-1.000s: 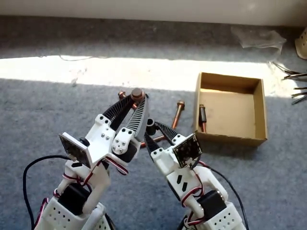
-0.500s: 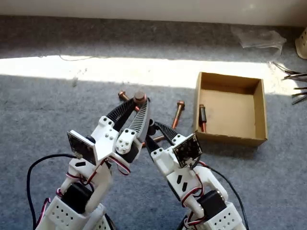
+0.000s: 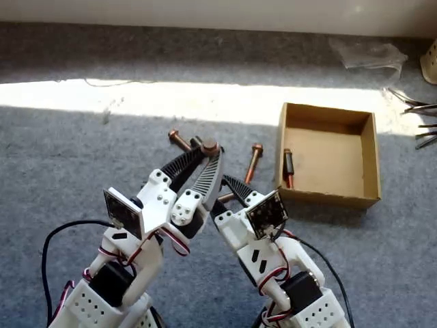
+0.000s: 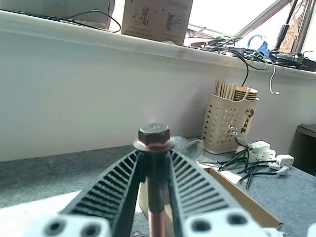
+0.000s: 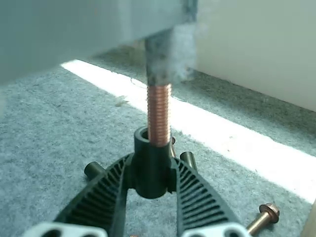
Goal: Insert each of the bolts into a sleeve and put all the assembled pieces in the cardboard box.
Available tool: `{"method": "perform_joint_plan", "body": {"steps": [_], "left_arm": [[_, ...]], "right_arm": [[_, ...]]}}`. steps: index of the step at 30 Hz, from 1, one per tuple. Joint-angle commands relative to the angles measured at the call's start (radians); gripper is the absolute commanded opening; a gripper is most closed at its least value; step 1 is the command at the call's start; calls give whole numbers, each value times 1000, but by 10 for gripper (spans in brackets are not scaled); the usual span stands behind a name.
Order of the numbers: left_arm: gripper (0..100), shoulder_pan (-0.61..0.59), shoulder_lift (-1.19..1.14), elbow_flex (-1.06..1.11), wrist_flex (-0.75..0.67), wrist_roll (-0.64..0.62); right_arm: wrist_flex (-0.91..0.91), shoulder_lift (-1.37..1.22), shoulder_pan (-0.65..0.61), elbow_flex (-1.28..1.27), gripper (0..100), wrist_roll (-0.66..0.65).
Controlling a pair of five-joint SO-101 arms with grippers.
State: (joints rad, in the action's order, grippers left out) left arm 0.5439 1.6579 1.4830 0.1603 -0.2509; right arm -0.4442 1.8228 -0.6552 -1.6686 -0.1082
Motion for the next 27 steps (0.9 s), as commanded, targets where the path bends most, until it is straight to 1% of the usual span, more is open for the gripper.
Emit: {"method": "perform_joint_plan", "body": {"steps": [1, 5, 10, 22, 27], "left_arm": [[7, 13, 12, -7, 3, -26], [7, 5, 12, 10, 2, -20], [7, -54, 12, 12, 0, -26], [7, -53, 12, 19, 2, -26], [7, -53, 13, 73, 3, -26]], "right_arm": [[1, 13, -12, -107, 4, 3], [1, 13, -12, -107, 4, 3], [1, 13, -12, -107, 4, 3], [1, 13, -12, -107, 4, 3], [1, 13, -10, -107, 4, 3]]}}
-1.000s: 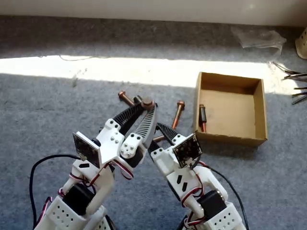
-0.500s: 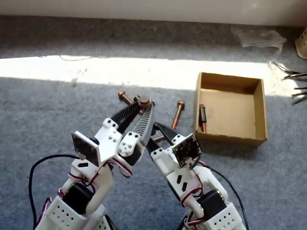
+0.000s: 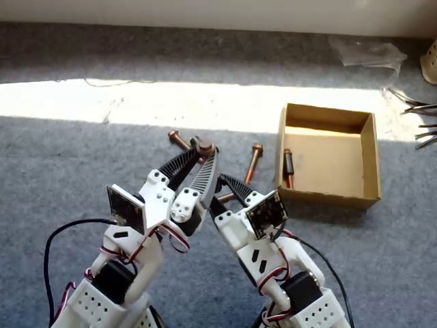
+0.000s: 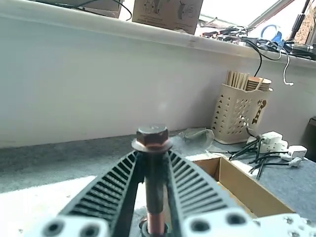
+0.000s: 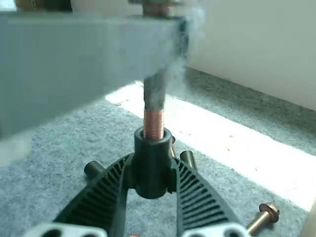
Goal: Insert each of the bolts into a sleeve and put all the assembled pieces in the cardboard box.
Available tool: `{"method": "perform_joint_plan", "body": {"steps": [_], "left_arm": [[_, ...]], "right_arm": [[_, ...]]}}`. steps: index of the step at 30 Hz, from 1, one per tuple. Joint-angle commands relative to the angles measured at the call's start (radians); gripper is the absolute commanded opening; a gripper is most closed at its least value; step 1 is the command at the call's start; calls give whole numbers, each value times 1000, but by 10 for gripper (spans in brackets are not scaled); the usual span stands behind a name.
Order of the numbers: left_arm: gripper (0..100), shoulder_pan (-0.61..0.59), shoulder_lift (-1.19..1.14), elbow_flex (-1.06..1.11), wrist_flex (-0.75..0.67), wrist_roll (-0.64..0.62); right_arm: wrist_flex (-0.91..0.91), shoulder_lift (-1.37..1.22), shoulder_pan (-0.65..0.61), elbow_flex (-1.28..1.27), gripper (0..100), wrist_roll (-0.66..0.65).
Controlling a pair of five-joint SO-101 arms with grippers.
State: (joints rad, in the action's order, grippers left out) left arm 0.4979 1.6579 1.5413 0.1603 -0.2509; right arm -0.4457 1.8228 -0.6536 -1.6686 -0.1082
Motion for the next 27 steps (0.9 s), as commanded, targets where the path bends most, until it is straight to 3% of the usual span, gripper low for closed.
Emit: {"method": "perform_joint_plan", "body": {"steps": [1, 27], "left_arm": [[7, -7, 13, 19, 3, -26], [11, -16, 13, 47, 43, -20]], "right_arm": [[2, 15, -12, -107, 4, 3], [4, 15, -10, -105, 4, 3]]}}
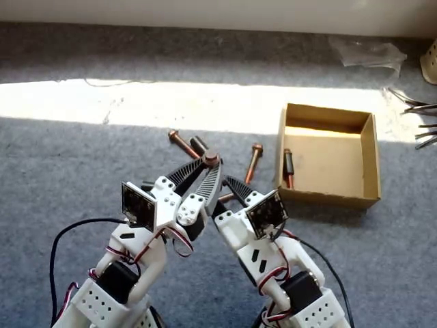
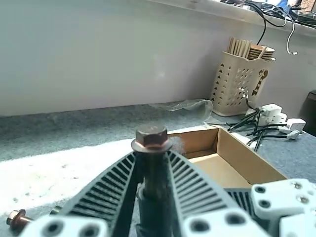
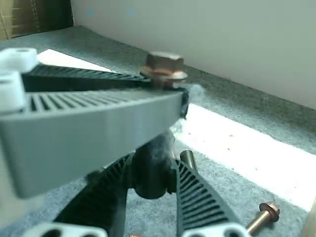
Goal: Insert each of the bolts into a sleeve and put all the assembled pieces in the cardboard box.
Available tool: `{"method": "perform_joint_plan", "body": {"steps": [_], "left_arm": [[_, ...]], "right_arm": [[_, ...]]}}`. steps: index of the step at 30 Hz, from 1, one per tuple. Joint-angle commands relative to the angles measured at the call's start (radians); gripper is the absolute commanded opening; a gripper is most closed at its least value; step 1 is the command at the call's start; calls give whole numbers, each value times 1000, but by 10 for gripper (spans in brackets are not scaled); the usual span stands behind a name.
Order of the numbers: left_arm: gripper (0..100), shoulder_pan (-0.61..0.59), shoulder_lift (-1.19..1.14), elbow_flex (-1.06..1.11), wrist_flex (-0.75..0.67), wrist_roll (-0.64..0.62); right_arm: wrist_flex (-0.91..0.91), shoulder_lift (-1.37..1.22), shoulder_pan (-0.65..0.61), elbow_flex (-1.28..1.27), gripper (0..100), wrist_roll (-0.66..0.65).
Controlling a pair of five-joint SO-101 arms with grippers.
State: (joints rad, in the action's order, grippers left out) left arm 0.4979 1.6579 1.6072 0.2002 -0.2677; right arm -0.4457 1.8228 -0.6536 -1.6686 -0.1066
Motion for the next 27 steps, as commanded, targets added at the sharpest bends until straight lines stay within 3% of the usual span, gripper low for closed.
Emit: {"method": "perform_joint_plan", "body": {"steps": [1, 5, 12, 21, 27], "left_arm": [[26, -16, 13, -19, 3, -3], [125, -18, 13, -19, 8, -8], [133, -18, 13, -64, 61, -2], [134, -133, 13, -127, 60, -2], [134, -136, 13, -131, 60, -2]], "right_arm": [[4, 15, -10, -105, 4, 2], [4, 15, -10, -105, 4, 2], [4, 15, -10, -105, 4, 2], [4, 15, -10, -105, 4, 2], [4, 15, -10, -105, 4, 2]]}}
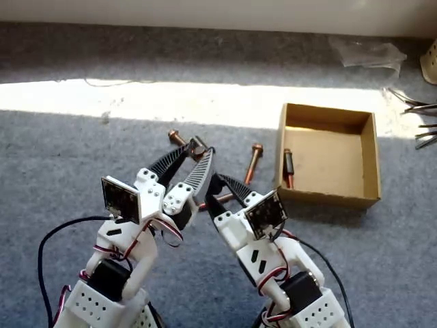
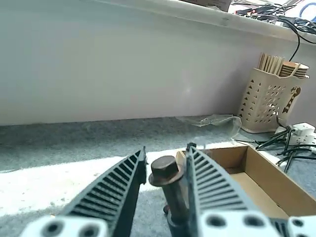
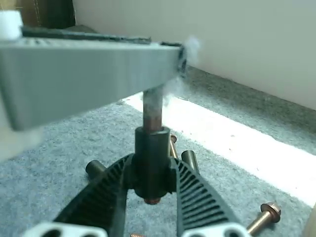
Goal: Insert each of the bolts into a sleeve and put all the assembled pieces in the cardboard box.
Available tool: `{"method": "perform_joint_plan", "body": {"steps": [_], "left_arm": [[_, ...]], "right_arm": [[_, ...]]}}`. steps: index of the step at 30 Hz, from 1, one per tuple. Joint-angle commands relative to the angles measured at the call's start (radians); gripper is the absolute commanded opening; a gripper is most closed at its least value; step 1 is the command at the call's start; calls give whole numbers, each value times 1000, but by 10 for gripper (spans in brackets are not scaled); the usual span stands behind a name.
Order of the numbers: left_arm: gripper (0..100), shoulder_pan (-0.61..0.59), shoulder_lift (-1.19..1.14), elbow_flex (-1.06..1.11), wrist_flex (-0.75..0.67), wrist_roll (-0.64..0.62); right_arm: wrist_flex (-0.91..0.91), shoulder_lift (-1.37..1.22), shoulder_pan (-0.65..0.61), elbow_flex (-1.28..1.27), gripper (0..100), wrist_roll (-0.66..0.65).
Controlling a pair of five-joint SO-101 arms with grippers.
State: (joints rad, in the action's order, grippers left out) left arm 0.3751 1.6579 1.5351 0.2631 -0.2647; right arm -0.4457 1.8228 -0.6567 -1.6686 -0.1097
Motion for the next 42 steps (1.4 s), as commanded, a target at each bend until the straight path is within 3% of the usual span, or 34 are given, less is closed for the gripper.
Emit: {"method": "perform_joint_plan", "body": {"steps": [1, 18, 25, 29, 39, 42], "left_arm": [[134, -13, 13, -59, -3, -5], [134, 4, 15, -73, -6, -5], [127, -189, 15, -137, -3, -11], [25, -254, 15, -130, -3, -8], [6, -352, 15, -10, -6, -5], [7, -372, 15, 44, -6, -5]], "right_arm": [[4, 15, -5, -104, 4, 5], [4, 15, -5, -104, 4, 5], [4, 15, -4, -102, 4, 5], [4, 15, -1, -102, 4, 5], [-2, 15, 189, -97, 4, 5], [-79, 15, 277, -51, 4, 3]]}}
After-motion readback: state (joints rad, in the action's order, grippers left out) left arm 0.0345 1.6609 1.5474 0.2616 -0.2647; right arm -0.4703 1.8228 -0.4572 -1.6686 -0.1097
